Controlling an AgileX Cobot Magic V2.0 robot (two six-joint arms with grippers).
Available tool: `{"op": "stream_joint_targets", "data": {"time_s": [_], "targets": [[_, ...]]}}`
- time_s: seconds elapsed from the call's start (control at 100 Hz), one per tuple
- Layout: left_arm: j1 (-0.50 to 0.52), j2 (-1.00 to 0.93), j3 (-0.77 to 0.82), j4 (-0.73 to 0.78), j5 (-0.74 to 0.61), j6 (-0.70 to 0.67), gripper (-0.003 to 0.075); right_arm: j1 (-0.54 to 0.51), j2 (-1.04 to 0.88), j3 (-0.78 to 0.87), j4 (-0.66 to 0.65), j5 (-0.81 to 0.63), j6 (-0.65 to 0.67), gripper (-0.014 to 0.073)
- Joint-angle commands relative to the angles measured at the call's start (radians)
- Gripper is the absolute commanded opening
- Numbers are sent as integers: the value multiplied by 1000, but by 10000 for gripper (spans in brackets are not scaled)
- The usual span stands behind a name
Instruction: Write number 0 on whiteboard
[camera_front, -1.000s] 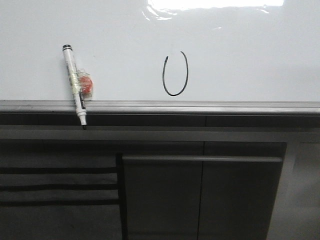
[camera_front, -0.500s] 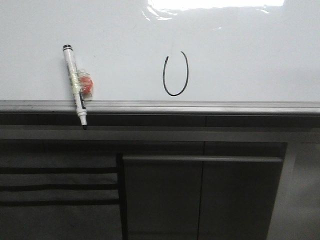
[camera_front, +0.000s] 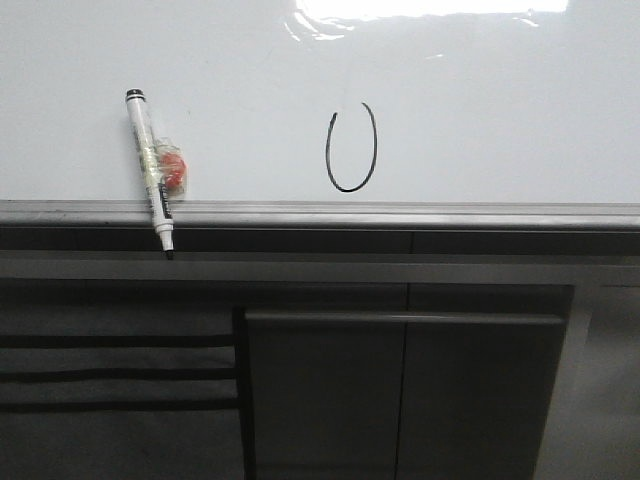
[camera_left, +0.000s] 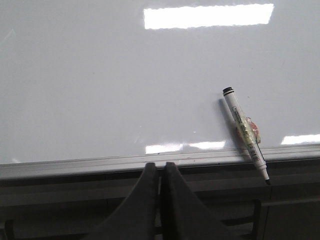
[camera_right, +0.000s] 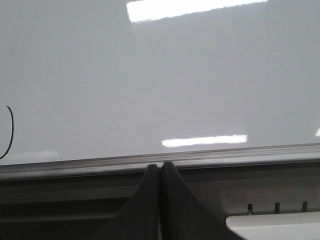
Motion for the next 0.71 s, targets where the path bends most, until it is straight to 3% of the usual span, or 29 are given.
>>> {"op": "stream_joint_targets", "data": {"time_s": [0.0, 0.13, 0.22, 0.26, 0.7], "targets": [[1, -25, 25, -3, -78, -10, -20, -6, -20, 8, 1, -95, -12, -73], [1, -25, 25, -3, -78, -10, -20, -6, -20, 12, -22, -108, 36, -73], [1, -25, 25, -3, -78, -10, -20, -6, -20, 12, -322, -136, 331, -73], [1, -25, 25, -3, -78, -10, -20, -6, -20, 12, -409, -143, 391, -73], [1, -25, 25, -3, -78, -10, -20, -6, -20, 12, -405, -151, 395, -73]]}}
